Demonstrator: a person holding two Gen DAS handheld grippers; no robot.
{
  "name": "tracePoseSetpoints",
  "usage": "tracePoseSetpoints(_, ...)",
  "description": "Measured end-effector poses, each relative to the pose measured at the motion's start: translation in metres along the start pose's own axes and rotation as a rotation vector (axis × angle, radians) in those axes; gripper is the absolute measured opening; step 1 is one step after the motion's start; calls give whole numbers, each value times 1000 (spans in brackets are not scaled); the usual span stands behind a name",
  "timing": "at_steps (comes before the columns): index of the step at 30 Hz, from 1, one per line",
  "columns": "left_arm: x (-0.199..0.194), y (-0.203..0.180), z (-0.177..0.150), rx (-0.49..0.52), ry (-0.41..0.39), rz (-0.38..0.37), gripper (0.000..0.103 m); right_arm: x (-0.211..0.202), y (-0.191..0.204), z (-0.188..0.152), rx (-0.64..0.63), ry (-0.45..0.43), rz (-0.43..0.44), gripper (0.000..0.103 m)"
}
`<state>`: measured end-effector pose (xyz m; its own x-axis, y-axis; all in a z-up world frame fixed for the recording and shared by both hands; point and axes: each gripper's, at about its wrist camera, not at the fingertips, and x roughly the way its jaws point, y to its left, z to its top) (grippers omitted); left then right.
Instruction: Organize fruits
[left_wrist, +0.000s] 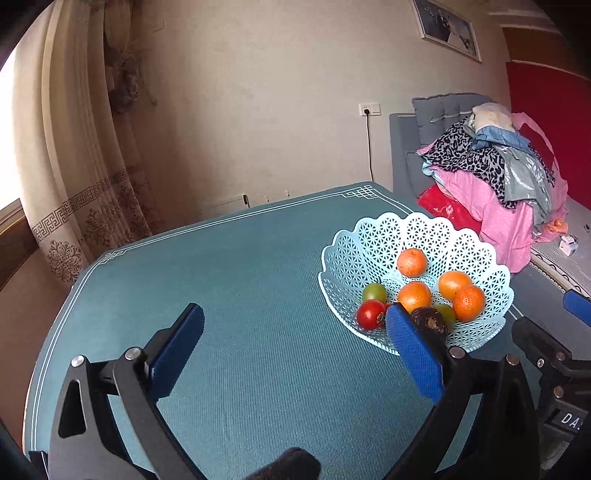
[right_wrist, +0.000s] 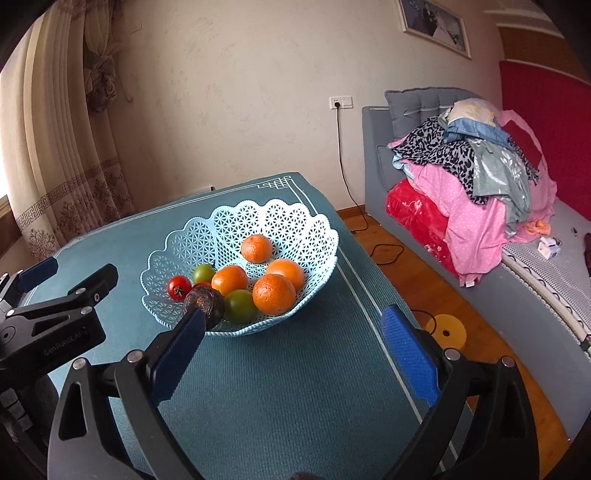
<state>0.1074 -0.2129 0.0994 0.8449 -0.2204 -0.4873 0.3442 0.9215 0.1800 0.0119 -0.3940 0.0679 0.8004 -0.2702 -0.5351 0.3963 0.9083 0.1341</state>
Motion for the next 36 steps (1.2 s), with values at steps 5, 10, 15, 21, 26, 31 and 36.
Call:
tracePoseSetpoints(5, -6, 2, -3, 4, -26, 21, 100, -5, 7, -2, -29, -1, -2, 98)
tracePoseSetpoints(10, -5, 0, -8, 23, -9, 13, 100, -10, 15, -3, -67, -14, -39, 98)
tracePoseSetpoints(15, -4, 0, -10, 25, -9, 7, 100, -11, 17, -1, -58, -22, -53, 98)
tracePoseSetpoints(21, -1, 3, -11, 11, 4, 7, 100, -9, 16, 2, -51, -21, -62, 98)
tracePoseSetpoints(26, 2, 2, -12, 15, 12, 13, 100, -7, 18, 1, -59, -12, -60, 98)
tracePoseSetpoints(31, 5, 1, -13, 20, 21, 13, 100, -4, 20, -1, -64, 0, -57, 98)
tracePoseSetpoints(36, 6, 0, -13, 23, 21, 13, 100, -3, 22, -1, -68, 5, -55, 98)
